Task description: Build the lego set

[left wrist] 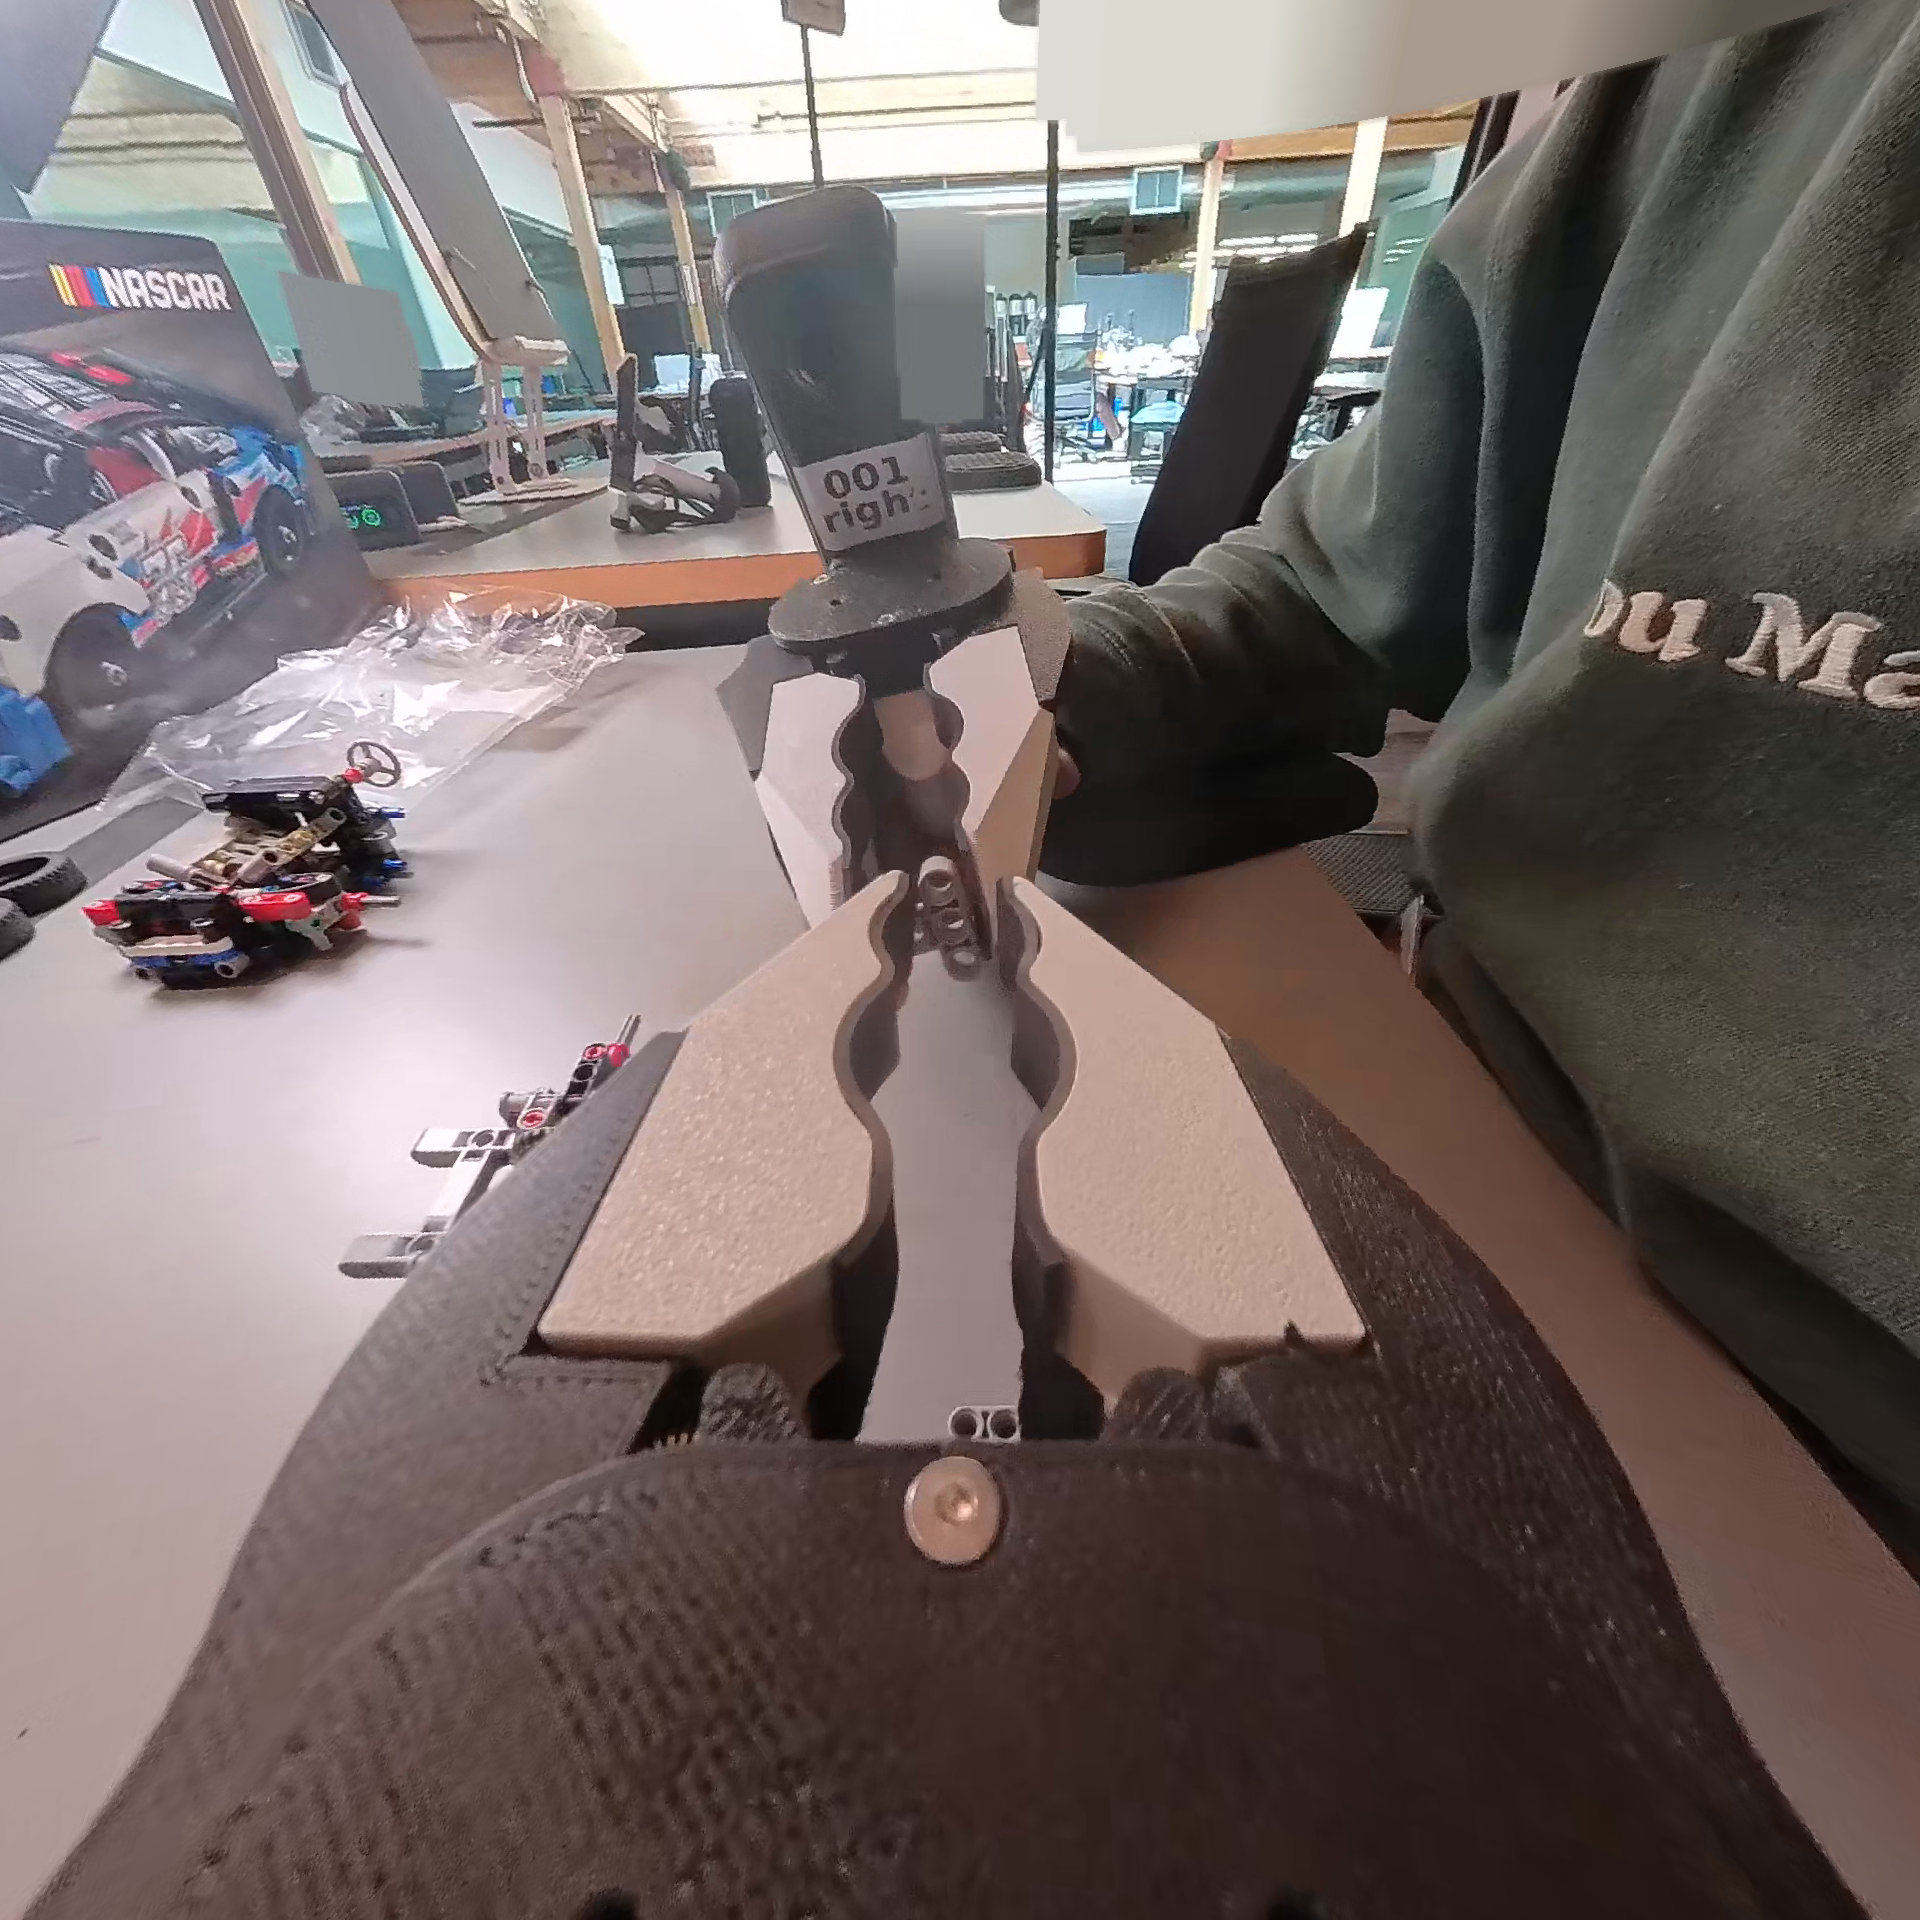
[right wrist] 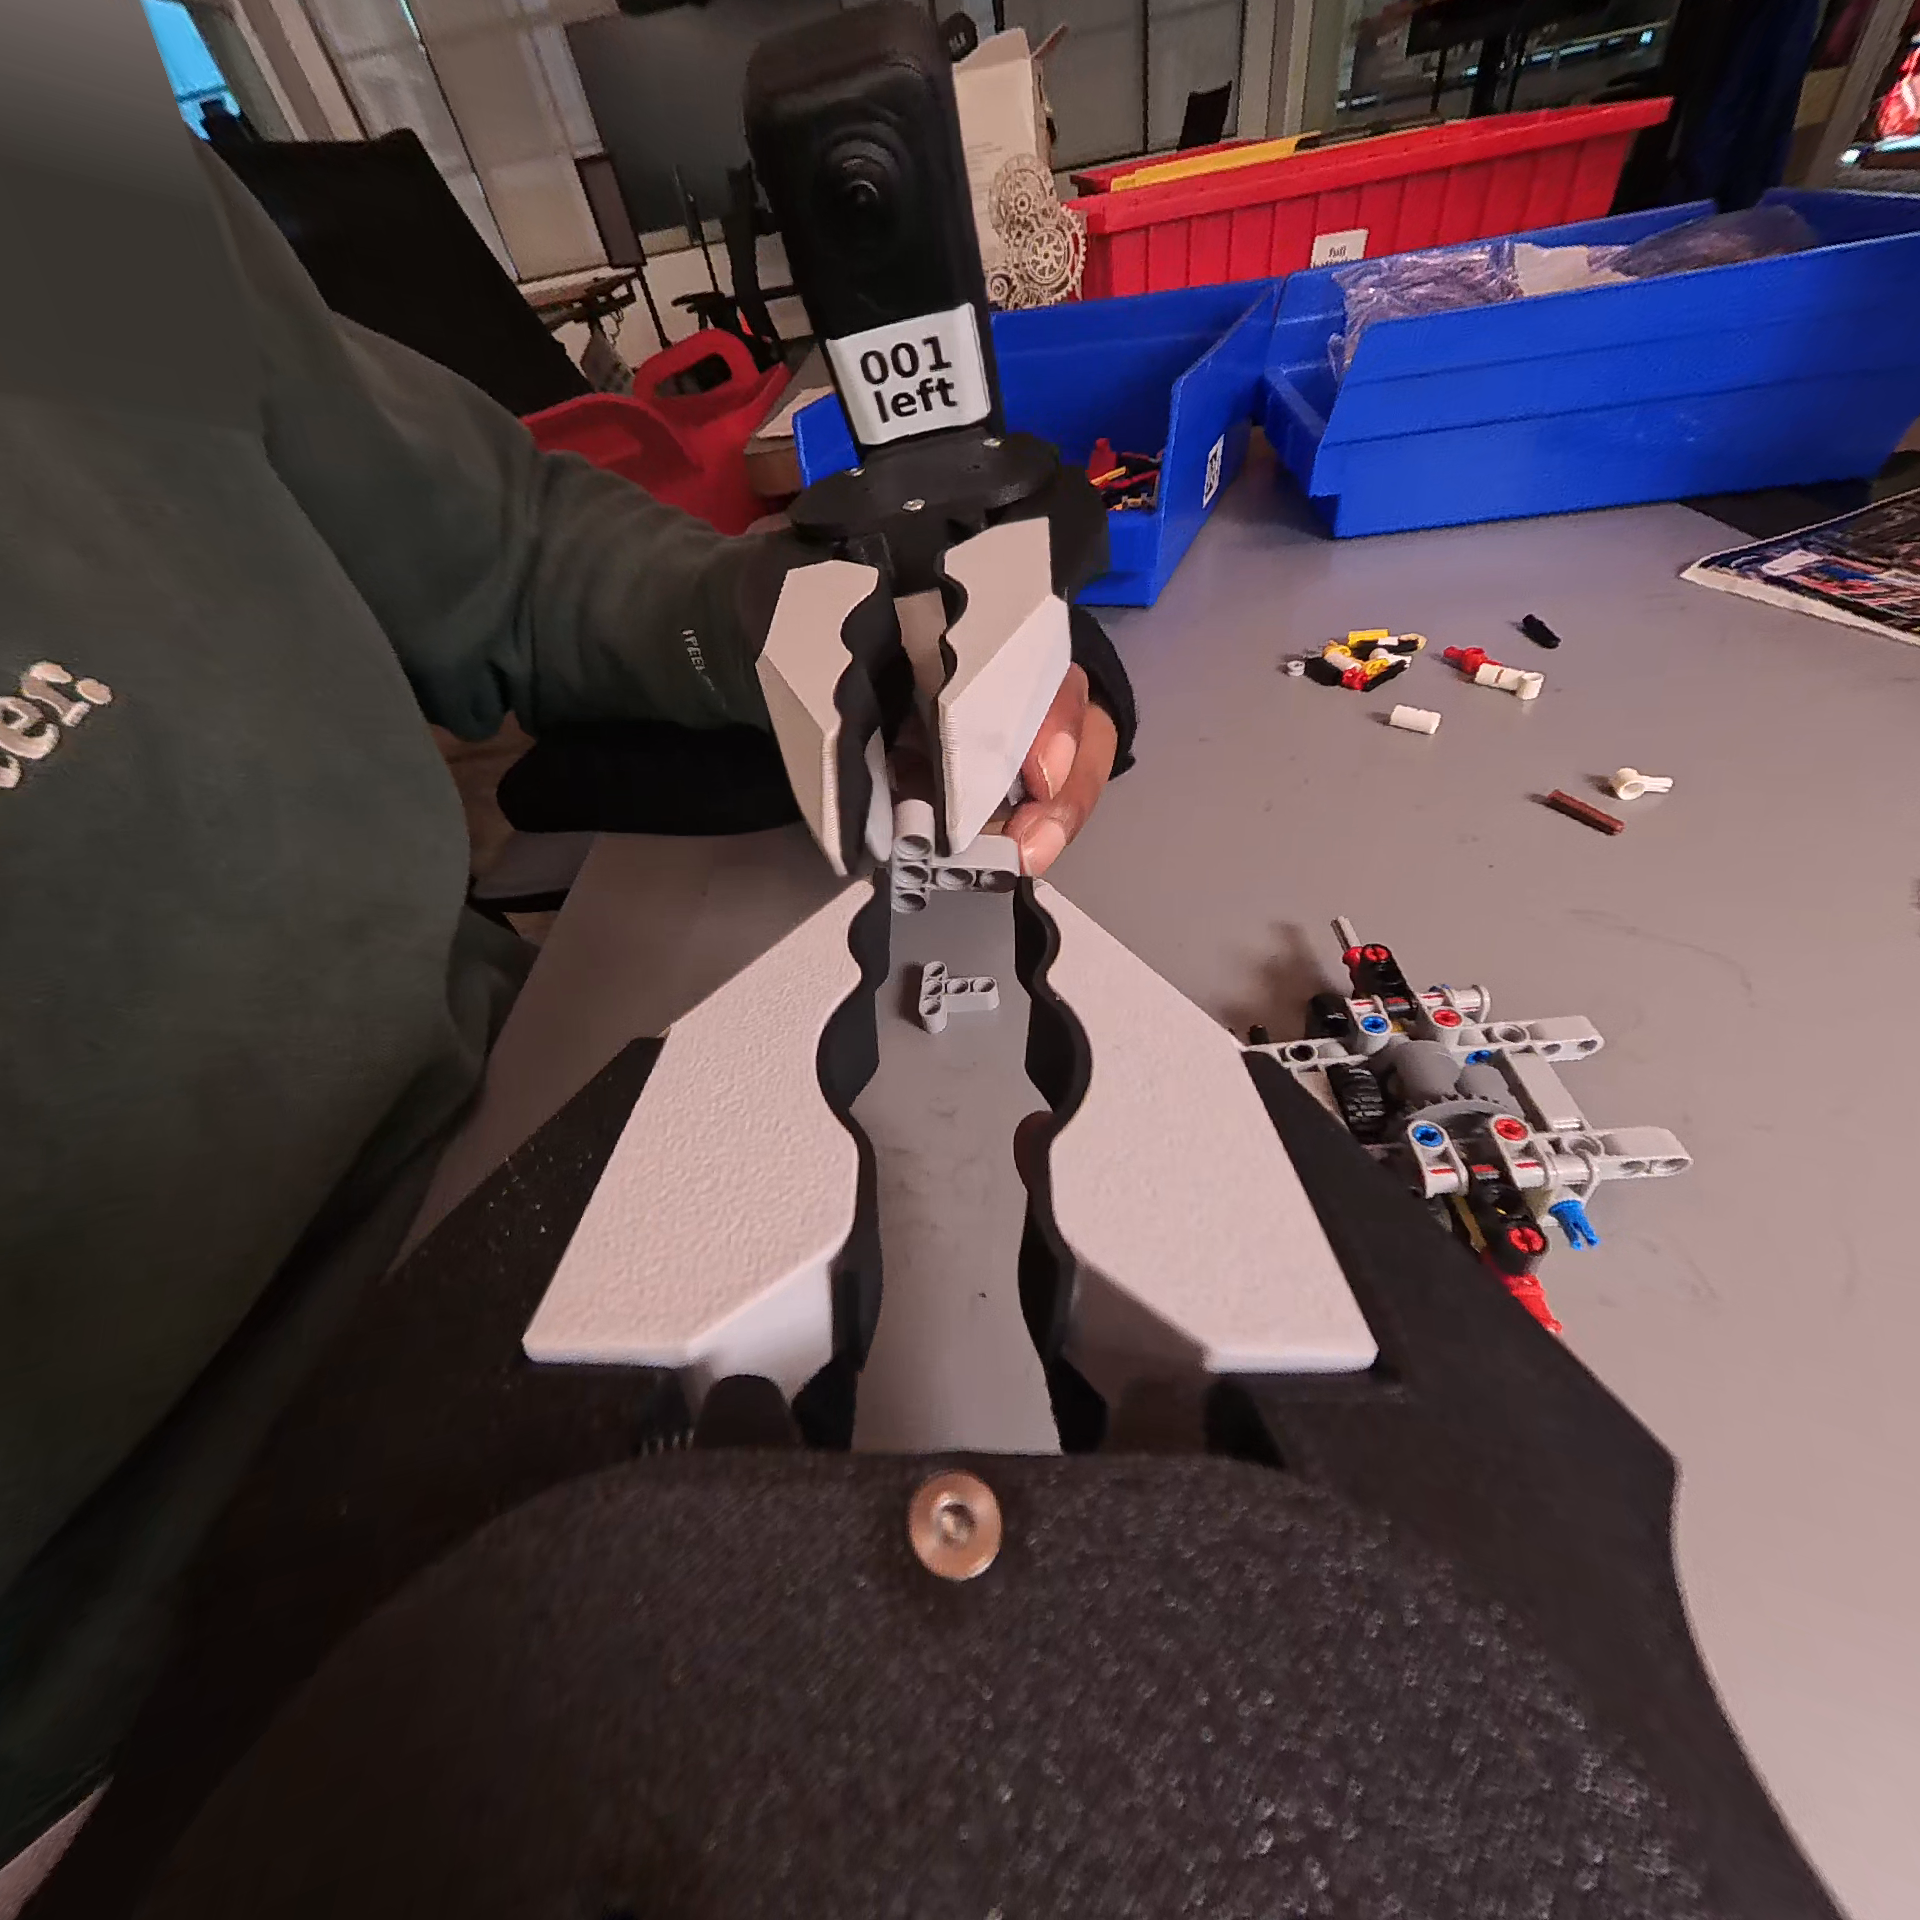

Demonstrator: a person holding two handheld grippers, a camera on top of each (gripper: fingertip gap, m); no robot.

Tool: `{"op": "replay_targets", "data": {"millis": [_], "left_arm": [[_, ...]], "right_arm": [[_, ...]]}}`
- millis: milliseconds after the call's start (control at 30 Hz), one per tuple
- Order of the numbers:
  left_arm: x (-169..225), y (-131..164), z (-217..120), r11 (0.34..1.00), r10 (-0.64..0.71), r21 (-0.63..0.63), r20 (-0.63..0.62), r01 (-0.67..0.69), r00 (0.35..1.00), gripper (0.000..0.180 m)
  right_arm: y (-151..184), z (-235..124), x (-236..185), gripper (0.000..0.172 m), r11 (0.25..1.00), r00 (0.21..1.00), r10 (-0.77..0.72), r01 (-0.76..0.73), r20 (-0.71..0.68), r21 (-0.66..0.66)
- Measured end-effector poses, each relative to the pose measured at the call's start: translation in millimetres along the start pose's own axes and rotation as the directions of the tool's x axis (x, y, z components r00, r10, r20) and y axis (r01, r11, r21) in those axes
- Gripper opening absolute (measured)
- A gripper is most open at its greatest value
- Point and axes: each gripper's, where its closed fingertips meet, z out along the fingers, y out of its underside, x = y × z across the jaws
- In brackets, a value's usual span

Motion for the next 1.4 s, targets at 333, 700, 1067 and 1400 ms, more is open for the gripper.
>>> {"op": "replay_targets", "data": {"millis": [333,700,1067,1400], "left_arm": [[-10,12,0,0.997,-0.006,-0.075,0.051,0.01,0.999,0.007],[-10,10,1,0.998,0.007,-0.057,0.058,-0.004,0.998,0.006],[-6,8,1,0.996,-0.088,-0.023,0.005,0.088,0.996,0.006],[-6,15,1,0.995,-0.066,-0.074,0.015,0.067,0.998,0.007]], "right_arm": [[10,0,11,0.022,0.985,0.982,-0.159,0.151,-0.106,-0.085],[3,-2,9,0.026,0.973,0.963,-0.229,0.22,-0.14,-0.076],[3,-1,7,0.022,0.967,0.959,-0.252,0.244,-0.132,-0.073],[11,-2,9,0.022,0.954,0.947,-0.291,0.276,-0.133,-0.121]]}}
